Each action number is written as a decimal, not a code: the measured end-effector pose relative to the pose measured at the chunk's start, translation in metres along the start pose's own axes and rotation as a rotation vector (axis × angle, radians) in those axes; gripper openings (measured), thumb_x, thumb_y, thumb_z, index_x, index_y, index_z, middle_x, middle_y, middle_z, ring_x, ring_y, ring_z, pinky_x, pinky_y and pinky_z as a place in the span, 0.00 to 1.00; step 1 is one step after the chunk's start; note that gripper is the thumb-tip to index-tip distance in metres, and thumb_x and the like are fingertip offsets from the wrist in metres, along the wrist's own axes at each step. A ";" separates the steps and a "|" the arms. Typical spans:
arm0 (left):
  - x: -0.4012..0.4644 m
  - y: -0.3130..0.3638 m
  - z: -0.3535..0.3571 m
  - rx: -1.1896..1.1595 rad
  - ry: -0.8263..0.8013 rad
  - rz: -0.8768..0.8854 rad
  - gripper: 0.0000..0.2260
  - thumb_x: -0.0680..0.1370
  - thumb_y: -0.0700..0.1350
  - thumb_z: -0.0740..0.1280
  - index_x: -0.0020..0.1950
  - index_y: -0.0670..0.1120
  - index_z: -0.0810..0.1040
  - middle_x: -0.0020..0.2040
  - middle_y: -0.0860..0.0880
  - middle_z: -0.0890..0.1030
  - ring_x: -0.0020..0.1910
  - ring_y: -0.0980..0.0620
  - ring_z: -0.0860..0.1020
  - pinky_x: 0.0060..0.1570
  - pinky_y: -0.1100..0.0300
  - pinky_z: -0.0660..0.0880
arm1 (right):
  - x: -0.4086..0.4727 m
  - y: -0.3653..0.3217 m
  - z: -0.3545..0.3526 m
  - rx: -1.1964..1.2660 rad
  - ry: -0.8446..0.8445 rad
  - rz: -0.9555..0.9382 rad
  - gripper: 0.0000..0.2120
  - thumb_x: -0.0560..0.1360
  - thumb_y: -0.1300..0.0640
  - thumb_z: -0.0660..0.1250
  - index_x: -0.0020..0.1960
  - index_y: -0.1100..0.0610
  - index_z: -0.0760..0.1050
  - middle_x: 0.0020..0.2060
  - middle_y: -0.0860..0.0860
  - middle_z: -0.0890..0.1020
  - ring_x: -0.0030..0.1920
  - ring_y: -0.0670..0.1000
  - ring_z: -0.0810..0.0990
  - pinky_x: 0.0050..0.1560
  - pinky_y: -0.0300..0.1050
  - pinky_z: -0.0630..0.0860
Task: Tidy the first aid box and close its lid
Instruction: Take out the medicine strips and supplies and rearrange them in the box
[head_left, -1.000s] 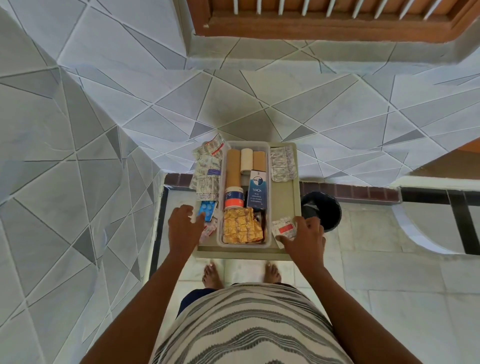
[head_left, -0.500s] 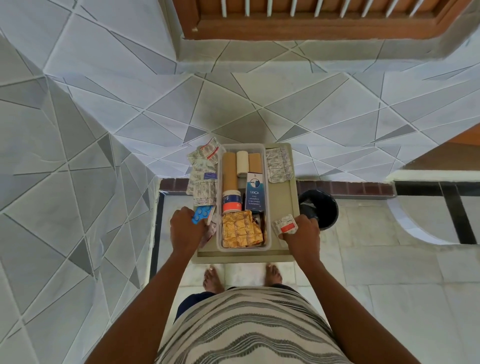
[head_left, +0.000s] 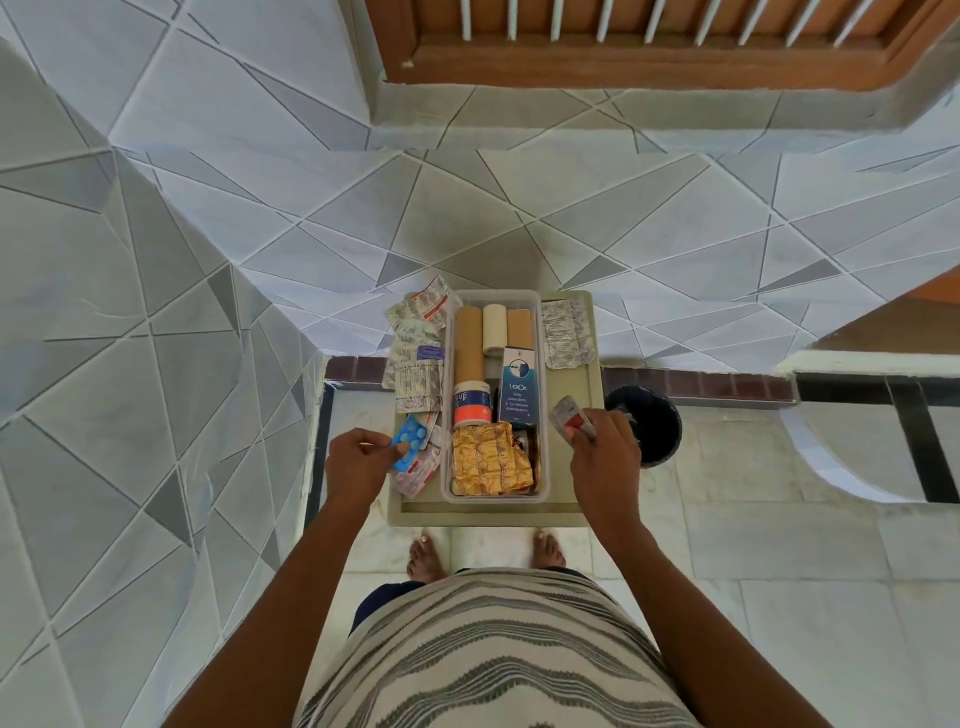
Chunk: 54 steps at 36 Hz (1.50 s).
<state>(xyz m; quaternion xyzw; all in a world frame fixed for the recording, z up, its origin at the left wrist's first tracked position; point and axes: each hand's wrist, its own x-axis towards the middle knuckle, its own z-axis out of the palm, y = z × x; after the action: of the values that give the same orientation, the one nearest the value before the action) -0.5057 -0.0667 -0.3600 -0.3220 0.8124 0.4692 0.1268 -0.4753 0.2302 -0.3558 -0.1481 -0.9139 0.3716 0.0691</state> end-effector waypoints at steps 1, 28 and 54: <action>-0.002 0.002 -0.001 -0.028 -0.027 -0.014 0.11 0.70 0.45 0.78 0.45 0.42 0.80 0.42 0.45 0.84 0.43 0.47 0.84 0.36 0.55 0.80 | 0.000 -0.004 -0.002 0.012 0.015 -0.054 0.06 0.79 0.62 0.68 0.56 0.59 0.77 0.48 0.53 0.77 0.45 0.52 0.76 0.41 0.44 0.77; -0.031 0.030 -0.009 -0.254 -0.138 0.118 0.08 0.70 0.42 0.78 0.44 0.44 0.81 0.44 0.46 0.86 0.43 0.50 0.85 0.37 0.57 0.82 | -0.009 -0.035 0.029 -0.486 -0.621 -0.868 0.19 0.77 0.51 0.69 0.67 0.54 0.76 0.64 0.55 0.75 0.66 0.59 0.71 0.65 0.59 0.71; -0.040 0.039 0.017 0.077 -0.216 0.363 0.07 0.69 0.42 0.79 0.43 0.51 0.85 0.40 0.52 0.85 0.40 0.53 0.84 0.42 0.55 0.83 | -0.016 -0.039 0.014 0.045 -0.249 -0.238 0.11 0.81 0.57 0.64 0.62 0.57 0.79 0.52 0.54 0.83 0.51 0.53 0.79 0.50 0.50 0.78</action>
<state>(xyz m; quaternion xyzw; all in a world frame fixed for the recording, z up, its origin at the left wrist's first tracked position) -0.5023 -0.0221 -0.3222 -0.1133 0.8561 0.4848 0.1386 -0.4725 0.1894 -0.3382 0.0102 -0.9179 0.3967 0.0021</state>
